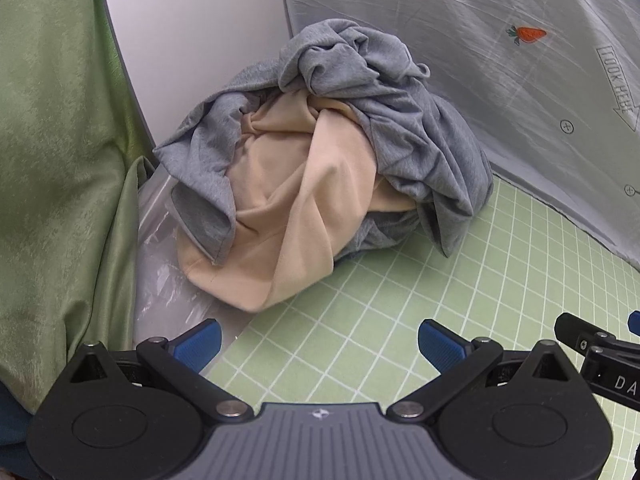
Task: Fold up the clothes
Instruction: 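Grasp the grey sweatpants from the heap with both grippers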
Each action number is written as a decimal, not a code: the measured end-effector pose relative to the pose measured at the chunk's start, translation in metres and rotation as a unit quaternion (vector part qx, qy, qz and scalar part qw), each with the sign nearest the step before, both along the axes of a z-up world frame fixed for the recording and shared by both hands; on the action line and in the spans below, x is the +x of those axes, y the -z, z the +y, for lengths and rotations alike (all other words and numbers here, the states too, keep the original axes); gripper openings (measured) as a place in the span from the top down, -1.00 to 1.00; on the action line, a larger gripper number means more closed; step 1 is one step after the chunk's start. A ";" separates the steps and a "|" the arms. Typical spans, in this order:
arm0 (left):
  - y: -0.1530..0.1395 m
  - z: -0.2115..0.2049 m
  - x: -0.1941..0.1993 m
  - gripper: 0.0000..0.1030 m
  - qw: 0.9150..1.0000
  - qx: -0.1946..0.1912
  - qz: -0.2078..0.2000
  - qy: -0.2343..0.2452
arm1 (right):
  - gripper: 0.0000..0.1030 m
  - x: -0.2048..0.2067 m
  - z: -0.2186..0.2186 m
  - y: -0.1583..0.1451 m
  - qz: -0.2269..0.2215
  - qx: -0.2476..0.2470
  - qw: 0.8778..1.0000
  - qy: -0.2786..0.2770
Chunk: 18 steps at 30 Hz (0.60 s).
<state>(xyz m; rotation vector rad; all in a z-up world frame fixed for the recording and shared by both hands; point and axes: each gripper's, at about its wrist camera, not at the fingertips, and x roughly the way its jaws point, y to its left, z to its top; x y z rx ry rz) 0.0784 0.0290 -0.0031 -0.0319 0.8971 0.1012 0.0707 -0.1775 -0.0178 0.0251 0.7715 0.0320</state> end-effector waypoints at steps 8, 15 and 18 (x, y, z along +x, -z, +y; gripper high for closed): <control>-0.018 0.017 0.090 -1.00 1.000 0.004 -0.031 0.001 | -0.99 0.093 0.008 0.005 0.000 0.011 1.000 0.017; -0.021 0.029 0.178 -0.99 0.999 -0.004 -0.044 0.013 | -0.90 0.177 0.007 0.025 0.025 0.049 0.998 0.042; -0.022 0.029 0.203 -0.84 0.998 -0.012 -0.058 0.037 | -0.81 0.201 0.017 0.033 0.031 0.055 0.998 0.026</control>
